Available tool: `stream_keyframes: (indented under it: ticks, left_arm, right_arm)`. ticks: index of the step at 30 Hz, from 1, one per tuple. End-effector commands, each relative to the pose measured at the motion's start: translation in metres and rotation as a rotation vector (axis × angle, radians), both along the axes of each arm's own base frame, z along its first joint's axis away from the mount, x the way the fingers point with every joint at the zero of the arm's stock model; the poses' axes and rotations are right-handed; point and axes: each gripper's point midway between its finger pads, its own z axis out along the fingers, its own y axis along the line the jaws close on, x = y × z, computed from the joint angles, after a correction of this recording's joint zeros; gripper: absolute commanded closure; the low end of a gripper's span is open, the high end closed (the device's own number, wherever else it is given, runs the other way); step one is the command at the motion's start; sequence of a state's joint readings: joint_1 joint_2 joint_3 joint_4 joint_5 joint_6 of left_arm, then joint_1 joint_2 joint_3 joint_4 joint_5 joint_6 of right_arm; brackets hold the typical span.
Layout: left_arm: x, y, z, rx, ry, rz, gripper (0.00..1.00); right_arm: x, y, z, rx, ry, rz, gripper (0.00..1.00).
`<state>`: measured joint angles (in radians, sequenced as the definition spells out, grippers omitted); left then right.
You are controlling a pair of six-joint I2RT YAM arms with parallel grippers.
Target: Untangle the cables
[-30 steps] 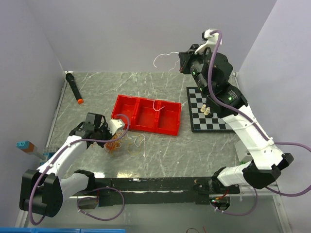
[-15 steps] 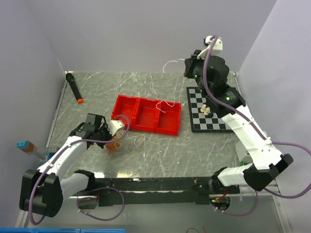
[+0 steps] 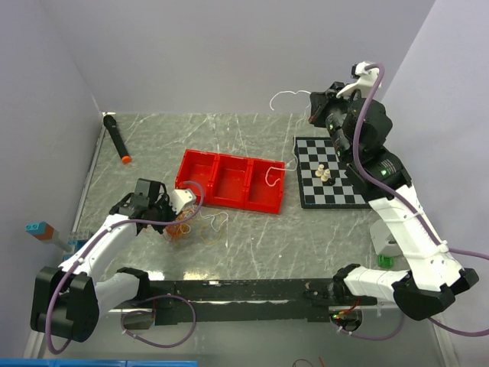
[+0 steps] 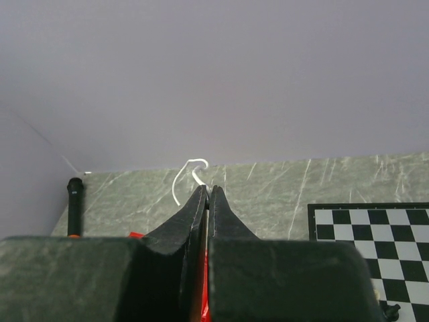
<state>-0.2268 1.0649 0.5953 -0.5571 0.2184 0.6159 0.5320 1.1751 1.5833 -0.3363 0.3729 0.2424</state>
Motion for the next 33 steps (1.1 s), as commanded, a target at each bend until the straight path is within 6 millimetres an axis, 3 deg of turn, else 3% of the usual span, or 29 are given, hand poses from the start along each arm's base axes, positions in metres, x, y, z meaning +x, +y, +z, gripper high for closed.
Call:
stream_keyframes:
  ticks: [1, 14, 22, 33]
  left_arm:
    - [0.009, -0.006, 0.01, -0.02, -0.029, -0.007, 0.99]
    - [0.01, -0.008, 0.012, -0.03, -0.032, -0.007, 0.99]
    - [0.01, -0.007, 0.011, -0.026, -0.033, -0.008, 0.99]
    - [0.012, -0.007, 0.013, -0.022, -0.039, -0.013, 0.99]
  right_arm:
    - [0.001, 0.003, 0.0, 0.03, -0.008, 0.015, 1.0]
    - [0.034, 0.032, -0.048, 0.051, 0.093, 0.045, 1.0]
    - [0.054, 0.041, -0.098, 0.086, 0.181, 0.009, 1.0]
    - [0.028, 0.039, -0.174, 0.049, 0.322, -0.006, 1.0]
